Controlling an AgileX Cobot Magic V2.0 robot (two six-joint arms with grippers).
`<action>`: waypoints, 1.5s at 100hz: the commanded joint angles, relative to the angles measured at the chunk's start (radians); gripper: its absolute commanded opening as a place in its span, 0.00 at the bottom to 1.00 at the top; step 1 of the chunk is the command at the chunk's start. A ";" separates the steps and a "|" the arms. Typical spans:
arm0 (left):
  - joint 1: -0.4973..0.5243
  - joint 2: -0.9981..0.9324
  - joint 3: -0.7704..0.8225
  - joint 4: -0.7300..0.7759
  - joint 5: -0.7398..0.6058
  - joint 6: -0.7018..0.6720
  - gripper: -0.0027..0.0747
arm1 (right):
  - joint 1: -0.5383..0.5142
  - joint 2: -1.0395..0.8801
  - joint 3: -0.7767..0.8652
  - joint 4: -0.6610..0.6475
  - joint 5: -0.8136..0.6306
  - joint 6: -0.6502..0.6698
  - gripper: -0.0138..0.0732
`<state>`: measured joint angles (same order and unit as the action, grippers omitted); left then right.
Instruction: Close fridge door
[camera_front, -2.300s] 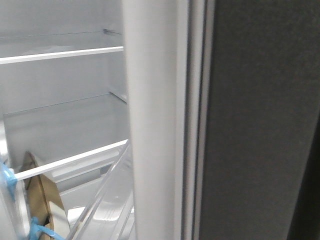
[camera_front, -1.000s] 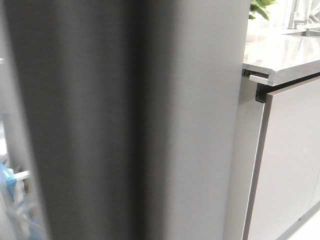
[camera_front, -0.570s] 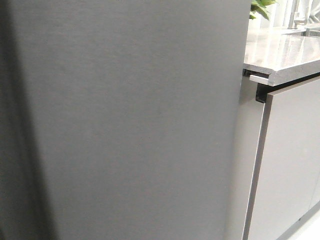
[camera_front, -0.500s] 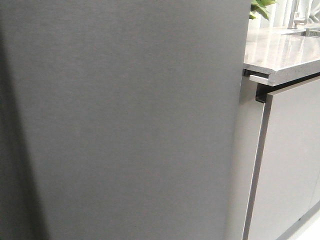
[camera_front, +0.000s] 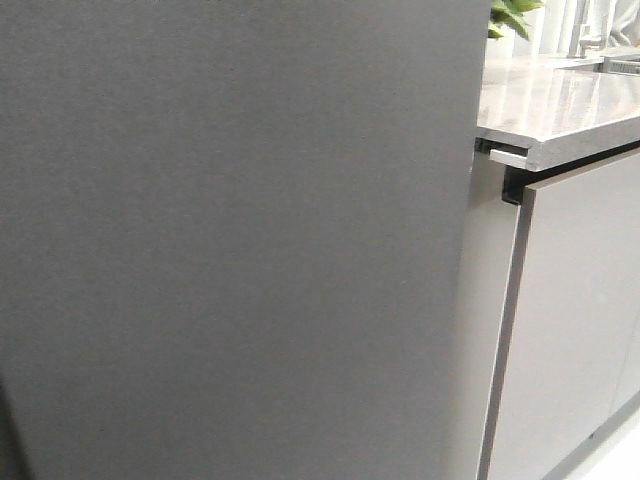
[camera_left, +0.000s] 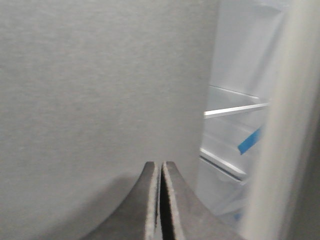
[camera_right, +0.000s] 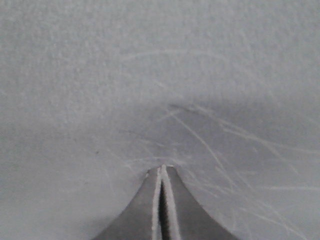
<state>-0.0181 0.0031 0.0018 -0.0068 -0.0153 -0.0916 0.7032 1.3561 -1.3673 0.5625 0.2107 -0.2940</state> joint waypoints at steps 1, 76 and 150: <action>-0.005 0.019 0.028 -0.002 -0.077 -0.003 0.01 | 0.000 0.041 -0.089 -0.001 -0.172 -0.007 0.07; -0.005 0.019 0.028 -0.002 -0.077 -0.003 0.01 | 0.002 0.112 -0.157 -0.098 -0.326 -0.007 0.07; -0.005 0.019 0.028 -0.002 -0.077 -0.003 0.01 | -0.212 -0.347 0.320 -0.449 -0.362 0.226 0.07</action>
<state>-0.0181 0.0031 0.0018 -0.0068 -0.0153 -0.0916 0.5315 1.0952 -1.0803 0.1516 -0.0663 -0.0880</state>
